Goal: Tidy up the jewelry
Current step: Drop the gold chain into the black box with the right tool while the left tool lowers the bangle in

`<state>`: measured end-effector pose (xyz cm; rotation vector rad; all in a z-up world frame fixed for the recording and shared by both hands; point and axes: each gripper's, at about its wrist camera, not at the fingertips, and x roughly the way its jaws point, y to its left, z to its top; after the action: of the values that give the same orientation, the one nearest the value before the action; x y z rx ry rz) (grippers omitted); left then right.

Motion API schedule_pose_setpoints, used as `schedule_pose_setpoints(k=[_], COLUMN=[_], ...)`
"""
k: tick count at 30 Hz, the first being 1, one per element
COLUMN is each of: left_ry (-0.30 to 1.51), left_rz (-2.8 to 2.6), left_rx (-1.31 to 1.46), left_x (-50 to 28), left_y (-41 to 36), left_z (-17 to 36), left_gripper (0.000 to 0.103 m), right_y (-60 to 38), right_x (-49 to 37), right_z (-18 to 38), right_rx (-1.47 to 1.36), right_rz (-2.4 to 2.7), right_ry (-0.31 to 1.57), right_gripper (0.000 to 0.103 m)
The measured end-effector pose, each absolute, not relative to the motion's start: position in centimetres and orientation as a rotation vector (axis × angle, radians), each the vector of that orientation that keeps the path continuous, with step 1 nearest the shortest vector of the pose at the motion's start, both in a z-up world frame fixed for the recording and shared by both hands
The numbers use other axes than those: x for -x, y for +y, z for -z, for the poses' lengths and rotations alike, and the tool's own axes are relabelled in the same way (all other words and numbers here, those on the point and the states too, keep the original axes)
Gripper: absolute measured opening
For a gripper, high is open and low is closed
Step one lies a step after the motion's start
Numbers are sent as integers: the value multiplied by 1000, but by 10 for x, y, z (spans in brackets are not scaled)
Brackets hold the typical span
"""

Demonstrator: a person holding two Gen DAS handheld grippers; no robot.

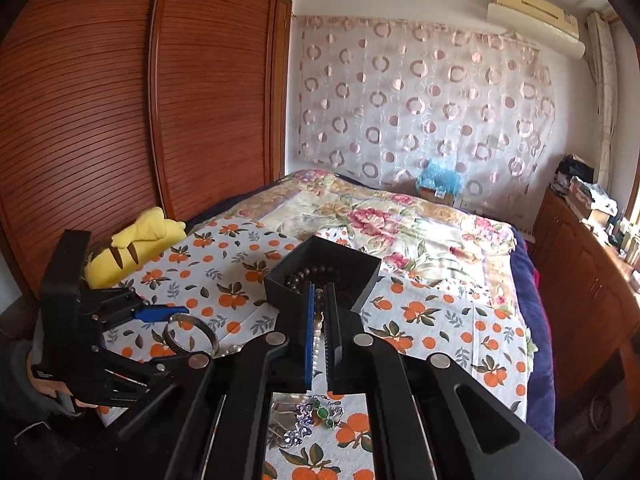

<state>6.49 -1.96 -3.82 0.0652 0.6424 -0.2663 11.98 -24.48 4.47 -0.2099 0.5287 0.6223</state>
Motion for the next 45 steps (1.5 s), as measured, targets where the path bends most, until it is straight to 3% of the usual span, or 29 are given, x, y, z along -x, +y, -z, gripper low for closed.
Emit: schedule_pose_setpoints(k=[22,30,45], left_ry=[622,631,660], left_rz=[192,165,132], left_rx=[-119,-129,-160], left_x=[-136,-163,-214], left_y=[-10,-11,-30], left_z=[14,14,26], left_gripper=[57,57,57], right_y=[-189,-185,-223], right_x=[-232,-267,-247], right_z=[-62,-21,36], right_rx=[165,106,164], right_rz=[-607,-600,-545], right_ry=[558,677,728], right_gripper=[5,8,10])
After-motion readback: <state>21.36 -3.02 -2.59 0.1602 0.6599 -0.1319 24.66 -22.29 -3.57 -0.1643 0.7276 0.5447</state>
